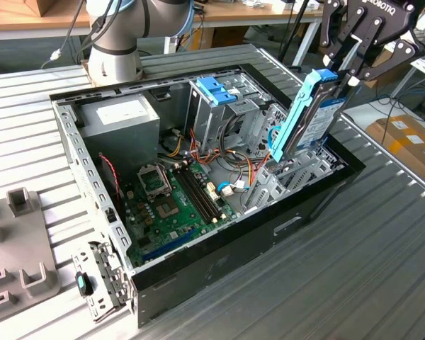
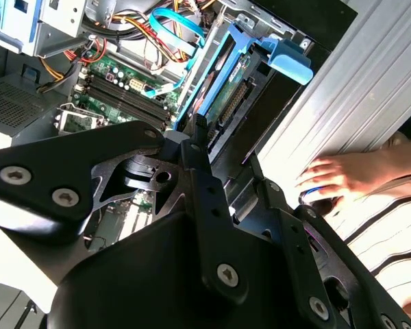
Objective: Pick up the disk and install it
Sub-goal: 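Insert the disk into the insertion slot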
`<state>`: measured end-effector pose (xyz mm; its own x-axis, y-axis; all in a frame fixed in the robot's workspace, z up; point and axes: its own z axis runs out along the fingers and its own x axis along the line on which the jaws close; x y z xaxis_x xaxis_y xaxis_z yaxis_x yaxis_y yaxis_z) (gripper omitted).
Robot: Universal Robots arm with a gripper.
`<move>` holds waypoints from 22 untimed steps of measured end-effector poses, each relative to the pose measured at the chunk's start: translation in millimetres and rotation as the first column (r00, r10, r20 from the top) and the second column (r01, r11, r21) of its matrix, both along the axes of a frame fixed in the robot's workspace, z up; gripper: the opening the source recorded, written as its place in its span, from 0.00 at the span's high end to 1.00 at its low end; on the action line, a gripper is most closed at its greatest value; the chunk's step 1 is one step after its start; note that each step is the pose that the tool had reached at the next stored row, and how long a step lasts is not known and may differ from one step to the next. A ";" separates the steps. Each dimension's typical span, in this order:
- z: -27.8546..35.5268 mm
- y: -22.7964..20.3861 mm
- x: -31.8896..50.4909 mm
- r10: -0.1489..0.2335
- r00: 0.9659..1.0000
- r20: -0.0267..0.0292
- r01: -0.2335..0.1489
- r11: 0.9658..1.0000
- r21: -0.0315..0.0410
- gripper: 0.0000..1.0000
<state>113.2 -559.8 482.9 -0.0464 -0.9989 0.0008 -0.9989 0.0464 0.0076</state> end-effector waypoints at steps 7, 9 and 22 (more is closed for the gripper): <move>-1.7 0.0 0.0 0.000 1.000 0.000 0.000 1.000 0.000 0.65; -1.9 -0.4 0.0 0.000 1.000 0.000 0.000 1.000 0.000 0.65; -9.0 -1.8 0.0 0.000 1.000 0.000 0.000 1.000 0.000 0.65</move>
